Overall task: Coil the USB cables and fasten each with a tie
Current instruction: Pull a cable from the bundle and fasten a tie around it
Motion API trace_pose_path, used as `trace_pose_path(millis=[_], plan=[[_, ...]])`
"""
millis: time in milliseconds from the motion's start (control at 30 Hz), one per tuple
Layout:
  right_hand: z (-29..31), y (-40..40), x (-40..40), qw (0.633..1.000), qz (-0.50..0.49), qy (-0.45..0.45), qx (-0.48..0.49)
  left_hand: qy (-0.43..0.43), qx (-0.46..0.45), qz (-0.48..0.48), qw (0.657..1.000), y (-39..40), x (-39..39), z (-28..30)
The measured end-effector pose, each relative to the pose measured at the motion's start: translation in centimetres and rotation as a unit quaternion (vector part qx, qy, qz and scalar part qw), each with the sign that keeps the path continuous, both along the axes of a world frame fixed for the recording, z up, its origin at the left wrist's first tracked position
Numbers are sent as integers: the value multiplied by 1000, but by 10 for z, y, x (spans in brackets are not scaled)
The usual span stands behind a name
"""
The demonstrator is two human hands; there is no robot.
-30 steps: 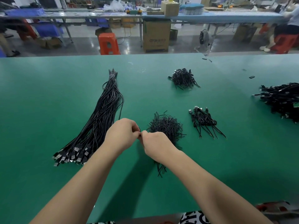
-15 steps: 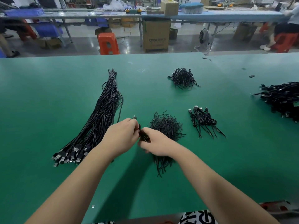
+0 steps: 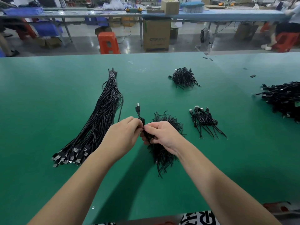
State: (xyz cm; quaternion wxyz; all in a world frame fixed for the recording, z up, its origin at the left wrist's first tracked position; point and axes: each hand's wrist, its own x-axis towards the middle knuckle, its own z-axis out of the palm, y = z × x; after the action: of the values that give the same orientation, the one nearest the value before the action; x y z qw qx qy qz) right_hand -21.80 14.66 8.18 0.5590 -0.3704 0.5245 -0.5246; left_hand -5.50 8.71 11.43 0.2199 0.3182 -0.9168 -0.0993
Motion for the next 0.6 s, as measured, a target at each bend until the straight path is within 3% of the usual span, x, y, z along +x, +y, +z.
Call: trace_pose_path(millis=[267, 500, 600], plan=[[0, -2, 11, 998, -42, 31, -21, 28, 4, 23, 999, 0, -5, -7], [-5, -1, 6, 998, -37, -46, 26, -39, -65, -21, 997, -2, 0, -10], [-3, -2, 0, 998, -9, -54, 34, -8, -29, -10, 1000, -2, 1, -11]])
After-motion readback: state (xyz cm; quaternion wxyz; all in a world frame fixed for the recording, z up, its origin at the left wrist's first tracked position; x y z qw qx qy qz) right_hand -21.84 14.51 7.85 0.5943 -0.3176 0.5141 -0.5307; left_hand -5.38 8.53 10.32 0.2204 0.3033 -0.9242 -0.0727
